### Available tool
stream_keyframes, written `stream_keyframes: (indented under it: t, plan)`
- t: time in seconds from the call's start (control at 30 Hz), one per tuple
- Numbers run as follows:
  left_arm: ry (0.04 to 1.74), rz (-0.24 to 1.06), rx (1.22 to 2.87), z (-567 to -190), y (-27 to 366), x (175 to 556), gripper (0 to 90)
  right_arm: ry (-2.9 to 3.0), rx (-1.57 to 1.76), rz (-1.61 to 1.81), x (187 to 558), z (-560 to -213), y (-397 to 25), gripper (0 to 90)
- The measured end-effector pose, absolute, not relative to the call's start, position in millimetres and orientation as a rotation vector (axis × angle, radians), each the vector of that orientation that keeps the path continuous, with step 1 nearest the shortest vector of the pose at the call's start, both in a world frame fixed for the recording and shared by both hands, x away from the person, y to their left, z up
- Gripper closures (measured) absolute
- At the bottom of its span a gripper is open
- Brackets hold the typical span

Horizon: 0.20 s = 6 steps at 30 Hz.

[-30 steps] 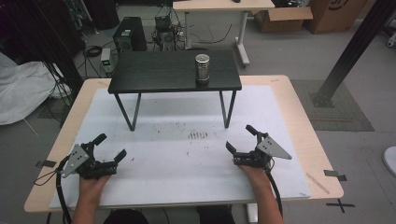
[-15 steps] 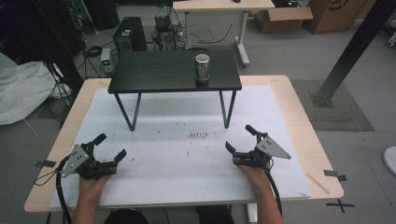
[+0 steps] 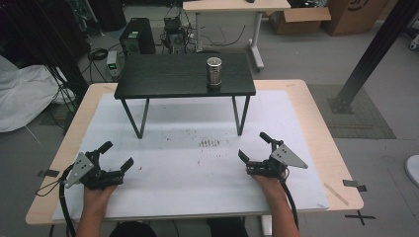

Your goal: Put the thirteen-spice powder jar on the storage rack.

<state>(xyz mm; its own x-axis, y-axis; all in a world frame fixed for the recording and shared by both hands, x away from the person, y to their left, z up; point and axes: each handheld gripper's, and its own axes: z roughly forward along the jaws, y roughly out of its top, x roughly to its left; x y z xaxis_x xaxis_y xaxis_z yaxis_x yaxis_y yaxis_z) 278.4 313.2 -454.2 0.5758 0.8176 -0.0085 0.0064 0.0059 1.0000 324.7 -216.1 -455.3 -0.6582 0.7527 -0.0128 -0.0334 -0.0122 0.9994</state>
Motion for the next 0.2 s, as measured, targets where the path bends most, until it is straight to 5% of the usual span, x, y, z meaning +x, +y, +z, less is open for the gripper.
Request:
stream_keyframes:
  t: [0.2]
  plan:
    - [0.75, 0.743, 1.44, -454.2, 312.8, 278.2, 0.3, 1.688, 0.747, 1.728, 324.7, -455.2, -215.8, 0.0]
